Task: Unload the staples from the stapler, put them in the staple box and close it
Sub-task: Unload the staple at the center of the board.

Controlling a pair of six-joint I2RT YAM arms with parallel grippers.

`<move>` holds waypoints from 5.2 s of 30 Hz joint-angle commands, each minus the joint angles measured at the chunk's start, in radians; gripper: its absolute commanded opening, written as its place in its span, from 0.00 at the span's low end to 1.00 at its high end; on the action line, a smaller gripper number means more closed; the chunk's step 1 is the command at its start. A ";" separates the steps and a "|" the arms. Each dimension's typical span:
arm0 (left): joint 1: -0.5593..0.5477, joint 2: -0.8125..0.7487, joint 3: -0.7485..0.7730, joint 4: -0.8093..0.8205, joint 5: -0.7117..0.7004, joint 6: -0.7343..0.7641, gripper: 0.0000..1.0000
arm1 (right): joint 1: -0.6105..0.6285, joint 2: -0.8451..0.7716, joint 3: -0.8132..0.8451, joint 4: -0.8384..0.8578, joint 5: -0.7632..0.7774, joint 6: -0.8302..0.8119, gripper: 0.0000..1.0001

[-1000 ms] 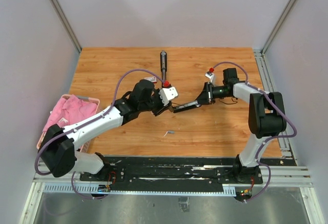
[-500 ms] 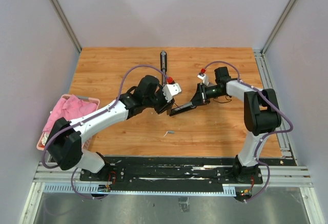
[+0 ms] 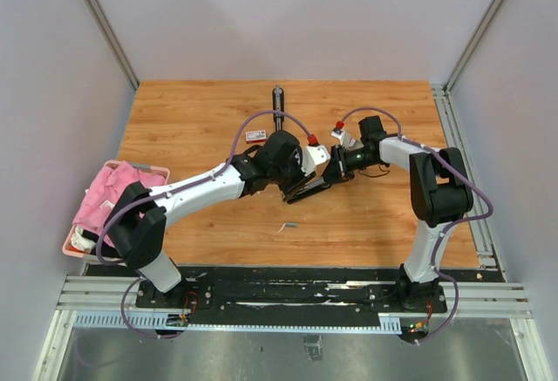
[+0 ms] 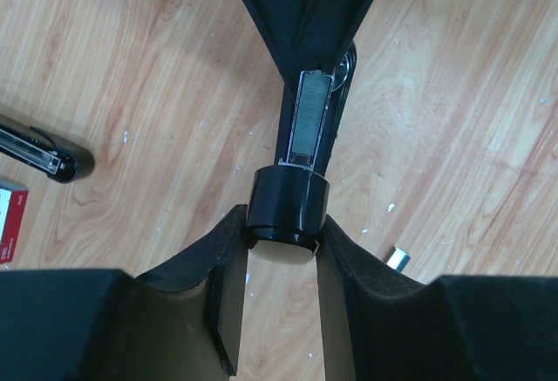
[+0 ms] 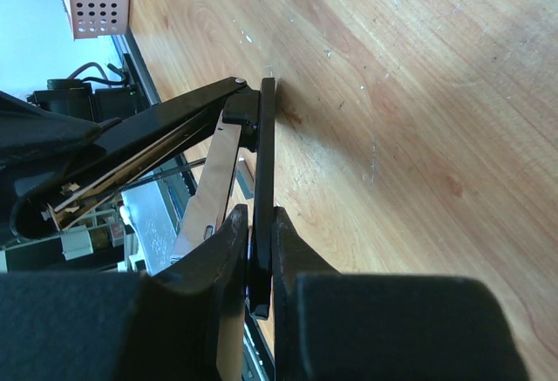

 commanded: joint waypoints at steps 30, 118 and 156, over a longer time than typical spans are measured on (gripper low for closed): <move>-0.040 0.214 0.205 0.030 -0.160 -0.075 0.00 | 0.041 0.010 0.030 -0.087 -0.050 -0.083 0.29; -0.043 0.097 0.129 0.067 0.022 -0.049 0.00 | -0.058 0.060 0.022 -0.059 -0.129 0.011 0.34; -0.066 0.284 0.319 -0.084 0.015 0.002 0.82 | -0.023 0.019 0.022 -0.049 -0.184 0.025 0.10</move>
